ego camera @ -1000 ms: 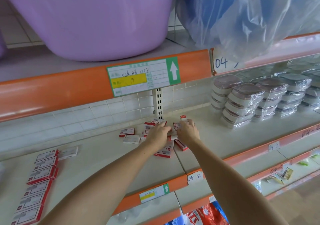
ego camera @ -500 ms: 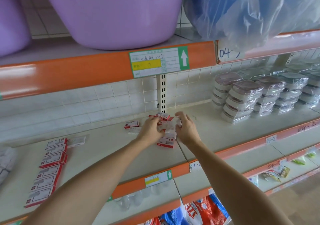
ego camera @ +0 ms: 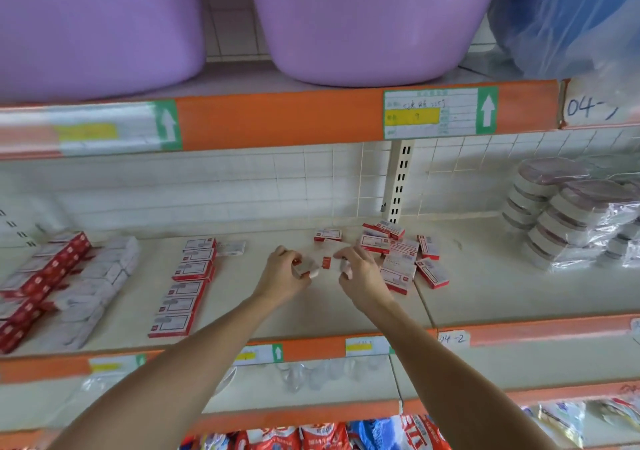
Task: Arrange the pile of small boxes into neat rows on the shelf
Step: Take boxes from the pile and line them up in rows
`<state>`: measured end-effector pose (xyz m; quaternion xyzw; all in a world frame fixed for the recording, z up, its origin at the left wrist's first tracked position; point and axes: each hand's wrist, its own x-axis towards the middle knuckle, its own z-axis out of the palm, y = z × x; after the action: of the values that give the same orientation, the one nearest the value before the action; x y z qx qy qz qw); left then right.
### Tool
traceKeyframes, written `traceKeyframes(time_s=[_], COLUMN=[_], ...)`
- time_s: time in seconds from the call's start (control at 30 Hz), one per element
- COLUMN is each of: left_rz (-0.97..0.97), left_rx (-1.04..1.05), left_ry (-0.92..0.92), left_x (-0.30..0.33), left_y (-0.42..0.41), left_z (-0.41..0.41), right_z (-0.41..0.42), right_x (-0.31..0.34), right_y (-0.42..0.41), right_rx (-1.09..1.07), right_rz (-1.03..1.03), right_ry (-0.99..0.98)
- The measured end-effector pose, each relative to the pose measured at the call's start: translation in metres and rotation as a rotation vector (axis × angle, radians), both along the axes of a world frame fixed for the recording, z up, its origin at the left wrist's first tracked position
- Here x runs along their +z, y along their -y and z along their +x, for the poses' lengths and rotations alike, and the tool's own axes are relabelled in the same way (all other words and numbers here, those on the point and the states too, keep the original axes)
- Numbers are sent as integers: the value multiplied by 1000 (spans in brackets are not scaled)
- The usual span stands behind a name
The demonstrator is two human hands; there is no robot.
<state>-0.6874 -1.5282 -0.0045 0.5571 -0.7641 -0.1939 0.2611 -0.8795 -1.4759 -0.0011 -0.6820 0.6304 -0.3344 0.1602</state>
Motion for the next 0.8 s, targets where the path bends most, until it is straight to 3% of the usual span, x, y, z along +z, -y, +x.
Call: traceKeyframes(time_s=[0.23,0.43,0.6,0.8], left_rz=[83,121,41,-5], left_rx=[85,72,98,92], left_ry=[-147,-147,-123,-142], left_x=[-15,-28,-33,-33], left_y=[-14,-14,-17,-21], left_z=[14,20,15,15], right_z=[23,24,23,21], right_x=[-22,-29,-30,-30], right_y=[-2,-4,-3,-2], right_rx=[23,31,47,-21], right_rz=[-6,-2,13,49], right_ry=[52,47,3,97])
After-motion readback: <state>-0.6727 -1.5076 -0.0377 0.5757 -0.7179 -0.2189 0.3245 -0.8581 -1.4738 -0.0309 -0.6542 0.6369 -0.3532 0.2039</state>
